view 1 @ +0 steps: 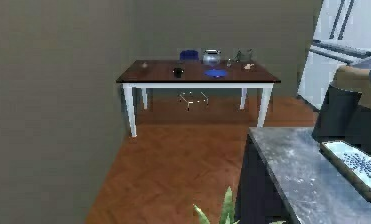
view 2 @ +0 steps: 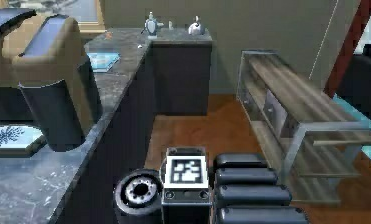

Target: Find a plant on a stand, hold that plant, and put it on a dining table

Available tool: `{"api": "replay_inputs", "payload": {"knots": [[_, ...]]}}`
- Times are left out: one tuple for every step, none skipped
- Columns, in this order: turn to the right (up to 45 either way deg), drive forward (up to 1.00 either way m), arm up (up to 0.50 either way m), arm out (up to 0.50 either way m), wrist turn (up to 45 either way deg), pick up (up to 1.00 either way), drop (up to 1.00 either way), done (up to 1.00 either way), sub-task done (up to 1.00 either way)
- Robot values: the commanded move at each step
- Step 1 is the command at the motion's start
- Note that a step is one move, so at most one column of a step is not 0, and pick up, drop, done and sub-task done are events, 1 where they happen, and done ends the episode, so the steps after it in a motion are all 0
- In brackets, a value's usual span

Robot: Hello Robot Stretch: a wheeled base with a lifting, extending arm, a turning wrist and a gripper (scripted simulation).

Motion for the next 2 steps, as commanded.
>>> {"api": "replay_inputs", "payload": {"knots": [[0.0,1.0,0.0,0.0,0.0,0.0,0.0,0.0,0.0],[6.0,0.0,0.0,0.0,0.0,0.0,0.0,0.0,0.0]]}}
